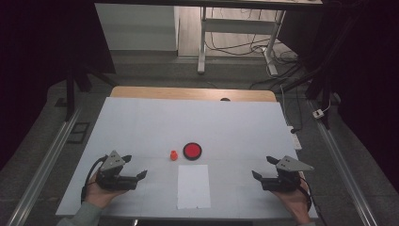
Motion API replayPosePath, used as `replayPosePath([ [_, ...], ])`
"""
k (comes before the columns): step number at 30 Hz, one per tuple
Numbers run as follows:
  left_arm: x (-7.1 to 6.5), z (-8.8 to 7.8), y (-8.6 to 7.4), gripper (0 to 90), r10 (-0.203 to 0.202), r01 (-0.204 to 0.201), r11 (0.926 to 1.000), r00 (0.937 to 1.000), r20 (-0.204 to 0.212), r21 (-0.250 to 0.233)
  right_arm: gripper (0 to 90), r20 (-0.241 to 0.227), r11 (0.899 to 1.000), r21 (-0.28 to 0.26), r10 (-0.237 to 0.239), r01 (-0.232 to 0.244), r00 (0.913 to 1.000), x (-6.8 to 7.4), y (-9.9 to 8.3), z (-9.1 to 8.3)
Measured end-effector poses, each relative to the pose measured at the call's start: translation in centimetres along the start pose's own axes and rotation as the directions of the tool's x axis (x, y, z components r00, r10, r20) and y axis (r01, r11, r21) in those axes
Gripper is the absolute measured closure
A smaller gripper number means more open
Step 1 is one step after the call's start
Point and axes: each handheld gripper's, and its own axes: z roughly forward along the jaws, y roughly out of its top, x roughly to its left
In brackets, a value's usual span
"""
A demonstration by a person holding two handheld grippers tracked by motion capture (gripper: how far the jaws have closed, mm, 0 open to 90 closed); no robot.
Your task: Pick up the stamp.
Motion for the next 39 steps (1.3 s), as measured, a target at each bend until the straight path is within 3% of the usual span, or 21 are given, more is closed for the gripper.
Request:
replayPosePath([
  [14, 0.16, -0.22, -0.4, 16.6, -0.032, 0.032, 0.9995, 0.9994, -0.01, -0.008, 21.3, -0.021, 1.0, -0.007, 0.003, -0.003, 0.9998, 0.12, -0.14, -0.09],
  [33, 0.22, -0.48, -0.32, 17.3, -0.025, 0.025, 0.9997, 0.9996, -0.01, -0.004, 23.8, -0.032, 1.0, 0.01, 0.003, -0.003, 0.9995, 0.29, -0.26, 0.19],
  [39, 0.12, -0.44, 0.47, 17.3, -0.002, 0.002, 1.0, 1.0, -0.004, -0.006, 24.4, -0.035, 1.0, 0.005, 0.003, -0.003, 0.9994, 0.33, -0.17, 0.21],
])
